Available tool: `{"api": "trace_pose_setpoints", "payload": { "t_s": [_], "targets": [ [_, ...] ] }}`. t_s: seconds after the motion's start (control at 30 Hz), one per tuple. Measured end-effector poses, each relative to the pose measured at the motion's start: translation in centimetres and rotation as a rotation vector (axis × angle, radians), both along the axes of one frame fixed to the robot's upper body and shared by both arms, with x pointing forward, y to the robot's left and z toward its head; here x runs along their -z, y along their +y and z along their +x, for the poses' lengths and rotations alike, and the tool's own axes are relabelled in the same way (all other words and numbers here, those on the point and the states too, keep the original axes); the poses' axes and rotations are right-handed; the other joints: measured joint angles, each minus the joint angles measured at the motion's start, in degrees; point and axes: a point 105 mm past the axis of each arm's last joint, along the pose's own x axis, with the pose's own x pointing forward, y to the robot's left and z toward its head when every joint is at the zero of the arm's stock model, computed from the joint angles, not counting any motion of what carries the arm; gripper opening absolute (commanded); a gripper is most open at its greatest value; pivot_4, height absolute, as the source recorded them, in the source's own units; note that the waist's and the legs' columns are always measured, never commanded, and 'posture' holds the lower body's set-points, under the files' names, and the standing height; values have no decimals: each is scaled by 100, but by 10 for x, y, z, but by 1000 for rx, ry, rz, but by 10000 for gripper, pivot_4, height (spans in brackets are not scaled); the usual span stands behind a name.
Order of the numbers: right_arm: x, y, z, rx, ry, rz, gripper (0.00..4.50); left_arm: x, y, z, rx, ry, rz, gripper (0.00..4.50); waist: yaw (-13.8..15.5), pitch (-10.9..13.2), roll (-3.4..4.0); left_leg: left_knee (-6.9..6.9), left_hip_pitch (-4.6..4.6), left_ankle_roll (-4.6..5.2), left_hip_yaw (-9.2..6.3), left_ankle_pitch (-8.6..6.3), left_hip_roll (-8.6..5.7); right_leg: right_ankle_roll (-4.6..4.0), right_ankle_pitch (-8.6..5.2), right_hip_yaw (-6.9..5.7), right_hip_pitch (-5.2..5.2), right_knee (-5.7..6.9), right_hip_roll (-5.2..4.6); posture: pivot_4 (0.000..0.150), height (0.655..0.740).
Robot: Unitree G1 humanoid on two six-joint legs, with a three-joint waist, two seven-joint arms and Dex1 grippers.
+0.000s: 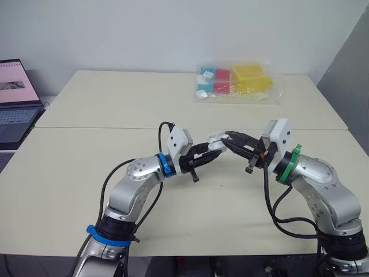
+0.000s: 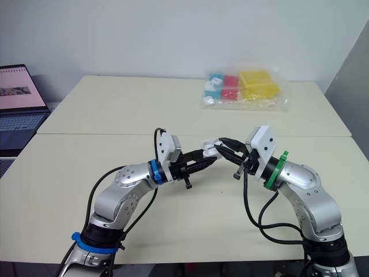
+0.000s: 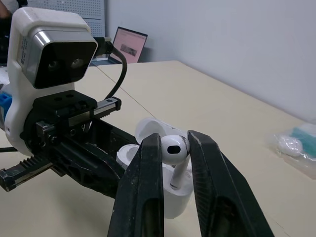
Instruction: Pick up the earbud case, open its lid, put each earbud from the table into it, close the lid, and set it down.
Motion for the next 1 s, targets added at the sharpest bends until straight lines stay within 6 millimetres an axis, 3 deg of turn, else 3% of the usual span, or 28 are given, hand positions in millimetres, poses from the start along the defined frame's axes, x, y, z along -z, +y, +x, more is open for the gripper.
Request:
{"api": "trace_pose_setpoints", "payload": {
  "t_s": [0.8,1.0],
  "targets": [
    [15,3,3,-24,-6,-33,3897,4,-1,-1,5,31,13,7949,1,0,0,-1,0,0,-1,0,1,0,0,-1,0,-1,0,1500,7400],
    [21,4,-1,-35,46,-36,25080,1,-1,0,-5,19,10,7949,2,0,0,-1,-1,0,0,0,0,0,0,1,0,-2,-1,1500,7400]
  ]
}}
